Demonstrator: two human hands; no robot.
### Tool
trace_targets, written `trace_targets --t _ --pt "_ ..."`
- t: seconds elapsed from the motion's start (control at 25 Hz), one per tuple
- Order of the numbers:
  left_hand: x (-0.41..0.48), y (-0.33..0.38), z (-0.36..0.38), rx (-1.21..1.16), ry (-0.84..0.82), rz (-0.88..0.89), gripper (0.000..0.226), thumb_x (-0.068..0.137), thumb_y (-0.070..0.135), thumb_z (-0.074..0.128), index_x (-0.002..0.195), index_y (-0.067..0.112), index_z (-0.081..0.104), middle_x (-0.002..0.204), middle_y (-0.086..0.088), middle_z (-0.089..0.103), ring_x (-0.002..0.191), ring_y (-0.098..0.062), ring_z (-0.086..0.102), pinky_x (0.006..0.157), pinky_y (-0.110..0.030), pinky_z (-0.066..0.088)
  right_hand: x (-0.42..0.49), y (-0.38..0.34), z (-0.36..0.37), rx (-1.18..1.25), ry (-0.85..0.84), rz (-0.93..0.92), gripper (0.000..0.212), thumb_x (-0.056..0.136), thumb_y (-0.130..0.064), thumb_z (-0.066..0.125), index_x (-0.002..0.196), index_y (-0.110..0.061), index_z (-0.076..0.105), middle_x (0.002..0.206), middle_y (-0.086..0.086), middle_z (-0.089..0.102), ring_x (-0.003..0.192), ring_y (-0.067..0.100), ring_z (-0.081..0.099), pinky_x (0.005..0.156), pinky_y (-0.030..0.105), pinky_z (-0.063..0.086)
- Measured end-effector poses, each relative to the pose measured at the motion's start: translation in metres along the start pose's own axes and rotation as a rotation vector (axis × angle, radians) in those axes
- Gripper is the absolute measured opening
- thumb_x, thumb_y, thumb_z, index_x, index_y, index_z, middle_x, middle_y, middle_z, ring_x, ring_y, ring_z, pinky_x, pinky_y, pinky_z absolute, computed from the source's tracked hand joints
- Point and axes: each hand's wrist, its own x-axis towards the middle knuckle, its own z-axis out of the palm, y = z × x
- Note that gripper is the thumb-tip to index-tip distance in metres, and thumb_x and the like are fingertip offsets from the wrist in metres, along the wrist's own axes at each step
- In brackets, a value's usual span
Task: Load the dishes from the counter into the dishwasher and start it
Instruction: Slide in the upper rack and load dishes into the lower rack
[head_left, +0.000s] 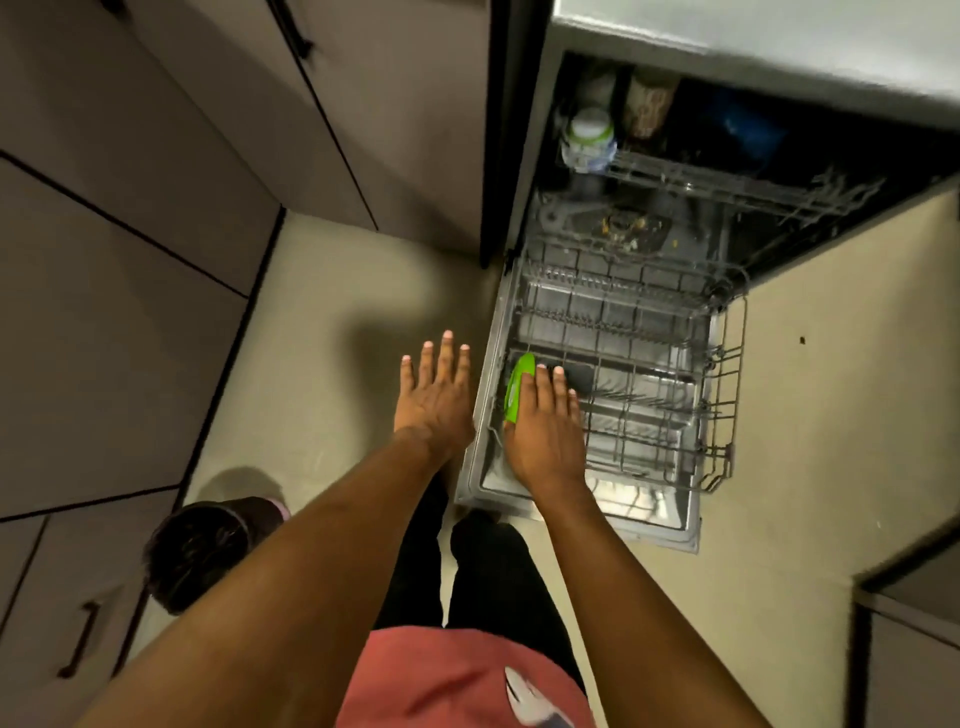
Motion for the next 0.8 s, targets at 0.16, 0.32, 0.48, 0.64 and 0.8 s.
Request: trace_targets --t 0.16,0.32,0.48,0.64,0.8 --pt "-0.033 -0.012 -0.038 -0.026 0.124 -0.058 0.079 0.099 0.025 0.041 0.156 0.013 -0.012 0.161 -0.012 -0.022 0.150 -0.034 -0.014 0.121 -0.053 -0.003 -0.003 -0.014 -0.051 -0.076 0.099 -0.110 0.069 0.100 -0.035 0.042 0.154 -0.011 0.005 0.162 0.011 0.000 0.149 0.027 -0.008 0.121 0.042 -0.002" --pt "-0.059 -0.043 -0.092 -0.135 0.314 -0.175 0.082 0.095 0.023 0.044 0.156 0.014 -0.010 0.162 -0.012 -0.021 0.149 -0.033 -0.016 0.120 -0.053 -0.006 0.019 -0.059 -0.109 -0.105 0.296 -0.293 0.072 0.095 -0.034 0.052 0.153 -0.009 0.016 0.161 0.012 0.013 0.150 0.028 0.002 0.121 0.043 0.006" --pt "-0.070 -0.086 -0.133 -0.207 0.463 -0.261 0.080 0.095 0.020 0.042 0.157 0.014 -0.009 0.162 -0.011 -0.021 0.149 -0.034 -0.017 0.118 -0.052 -0.008 0.039 -0.116 -0.150 -0.150 0.415 -0.453 0.074 0.091 -0.029 0.061 0.151 -0.007 0.026 0.158 0.016 0.023 0.149 0.030 0.012 0.120 0.045 0.011" --pt "-0.076 -0.138 -0.166 -0.214 0.547 -0.336 0.077 0.097 0.018 0.040 0.156 0.015 -0.009 0.162 -0.012 -0.022 0.149 -0.034 -0.017 0.120 -0.054 -0.007 0.055 -0.178 -0.176 -0.178 0.465 -0.559 0.074 0.093 -0.030 0.056 0.153 -0.008 0.018 0.160 0.015 0.015 0.149 0.029 0.005 0.119 0.043 0.004" --pt "-0.072 -0.202 -0.202 -0.215 0.618 -0.362 0.077 0.096 0.018 0.039 0.157 0.014 -0.007 0.162 -0.012 -0.021 0.149 -0.035 -0.016 0.120 -0.055 -0.007 0.078 -0.246 -0.199 -0.182 0.514 -0.623 0.074 0.094 -0.029 0.053 0.154 -0.008 0.015 0.161 0.014 0.011 0.150 0.028 0.001 0.120 0.043 0.003"
